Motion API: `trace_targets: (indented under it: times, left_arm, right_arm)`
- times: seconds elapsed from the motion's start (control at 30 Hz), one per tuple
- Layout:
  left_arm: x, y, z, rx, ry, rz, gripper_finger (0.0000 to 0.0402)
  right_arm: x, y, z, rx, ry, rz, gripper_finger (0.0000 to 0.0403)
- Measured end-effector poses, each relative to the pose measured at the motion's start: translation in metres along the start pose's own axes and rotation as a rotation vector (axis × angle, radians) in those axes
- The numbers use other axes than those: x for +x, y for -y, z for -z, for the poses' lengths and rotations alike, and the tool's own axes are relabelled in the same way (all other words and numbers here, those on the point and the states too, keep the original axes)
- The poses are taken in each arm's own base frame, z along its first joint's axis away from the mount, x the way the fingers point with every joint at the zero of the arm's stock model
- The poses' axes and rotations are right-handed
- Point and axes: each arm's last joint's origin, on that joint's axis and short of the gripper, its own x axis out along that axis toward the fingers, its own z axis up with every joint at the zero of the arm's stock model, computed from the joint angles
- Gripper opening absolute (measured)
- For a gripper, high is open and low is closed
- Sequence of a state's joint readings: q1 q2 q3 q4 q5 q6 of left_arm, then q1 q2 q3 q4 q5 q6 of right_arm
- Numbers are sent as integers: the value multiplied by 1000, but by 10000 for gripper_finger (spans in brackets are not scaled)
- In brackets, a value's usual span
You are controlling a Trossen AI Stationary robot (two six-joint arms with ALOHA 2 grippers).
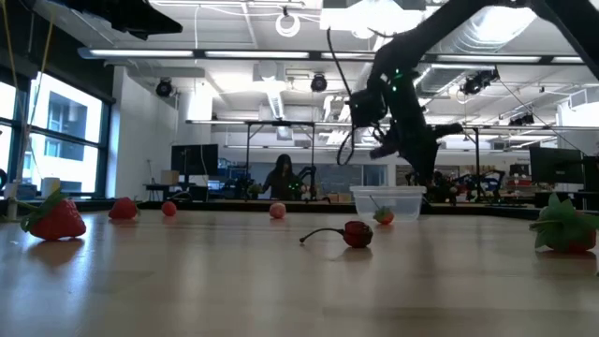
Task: Pick and placing Produce into tupperware
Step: Move the transparent bin to the center of the table
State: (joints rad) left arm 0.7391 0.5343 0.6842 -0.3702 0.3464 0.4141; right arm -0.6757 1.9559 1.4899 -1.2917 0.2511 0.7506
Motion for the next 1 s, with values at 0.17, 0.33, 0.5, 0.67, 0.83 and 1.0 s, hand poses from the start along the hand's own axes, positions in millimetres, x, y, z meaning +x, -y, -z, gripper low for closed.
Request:
trace_targets:
  times: [0.17, 0.33, 0.5, 0.67, 0.83, 1.0]
  left_arm:
    - [0, 0, 0, 0, 0, 0, 28]
    - [0, 0, 0, 0, 0, 0, 28]
    - [0, 0, 0, 0, 0, 0, 28]
    - [0, 0, 0, 0, 0, 0, 28]
    - [0, 0, 0, 3, 0, 0, 28]
    - [0, 0, 0, 7, 0, 0, 28]
  right_arm:
    - [13, -9, -1, -25, -42, 6, 0]
    - [15, -20, 1, -43, -55, -57, 0]
    - [11, -34, 9, -68, -66, -140, 0]
    - [6, -53, 21, -95, -51, -220, 0]
    - [0, -70, 32, -114, -29, -299, 0]
    - [-4, -81, 46, -135, -31, -317, 0]
